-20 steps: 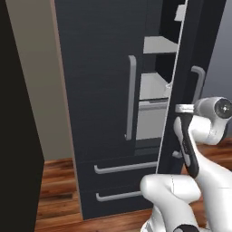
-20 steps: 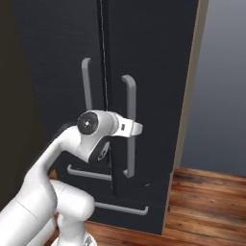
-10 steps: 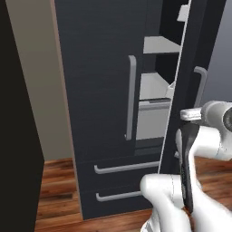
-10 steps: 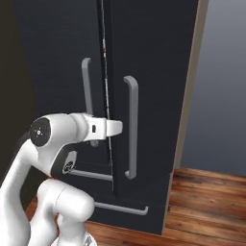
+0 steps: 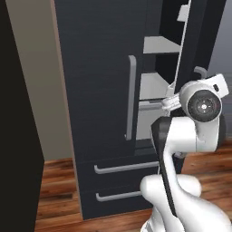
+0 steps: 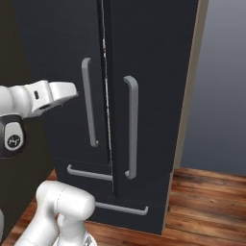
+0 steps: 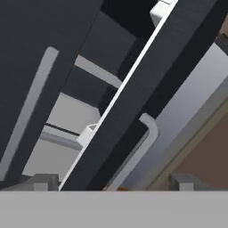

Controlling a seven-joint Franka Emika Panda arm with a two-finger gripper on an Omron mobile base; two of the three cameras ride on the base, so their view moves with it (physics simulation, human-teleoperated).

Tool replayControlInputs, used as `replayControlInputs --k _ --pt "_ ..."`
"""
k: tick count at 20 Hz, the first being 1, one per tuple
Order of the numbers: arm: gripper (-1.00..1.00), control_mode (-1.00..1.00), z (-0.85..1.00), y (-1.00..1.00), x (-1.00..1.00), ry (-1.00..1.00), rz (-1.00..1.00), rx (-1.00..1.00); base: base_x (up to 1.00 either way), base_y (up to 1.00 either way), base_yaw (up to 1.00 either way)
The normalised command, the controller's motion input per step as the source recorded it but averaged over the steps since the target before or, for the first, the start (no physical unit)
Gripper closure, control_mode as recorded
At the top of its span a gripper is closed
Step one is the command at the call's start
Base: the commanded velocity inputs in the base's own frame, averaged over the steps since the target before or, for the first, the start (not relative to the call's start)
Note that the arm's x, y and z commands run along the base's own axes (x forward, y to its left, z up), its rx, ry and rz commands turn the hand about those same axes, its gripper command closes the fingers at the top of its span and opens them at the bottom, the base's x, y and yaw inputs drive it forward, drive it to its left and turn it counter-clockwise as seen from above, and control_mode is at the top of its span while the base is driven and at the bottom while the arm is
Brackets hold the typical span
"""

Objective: Move the hot dog bun to the plate on the dining table and place the condiment next to that plate. Then navigate to the fridge and take the sausage and place it on the plate as well.

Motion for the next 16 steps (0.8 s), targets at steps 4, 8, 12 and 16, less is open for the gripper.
replayControlInputs --k 4,8,12,16 --pt "-1.0 -1.0 0.29 0.52 0.44 0.15 0.03 -0.33 0.0 0.0 0.0" --pt "-1.0 -1.0 0.0 0.05 0.91 0.06 0.12 -0.19 0.0 0.0 0.0" --pt "-1.0 -1.0 -0.04 0.0 0.97 0.12 0.08 -0.15 0.0 0.0 0.0" --pt "-1.0 -1.0 -0.01 -0.1 0.77 0.02 0.02 -0.14 0.0 0.0 0.0"
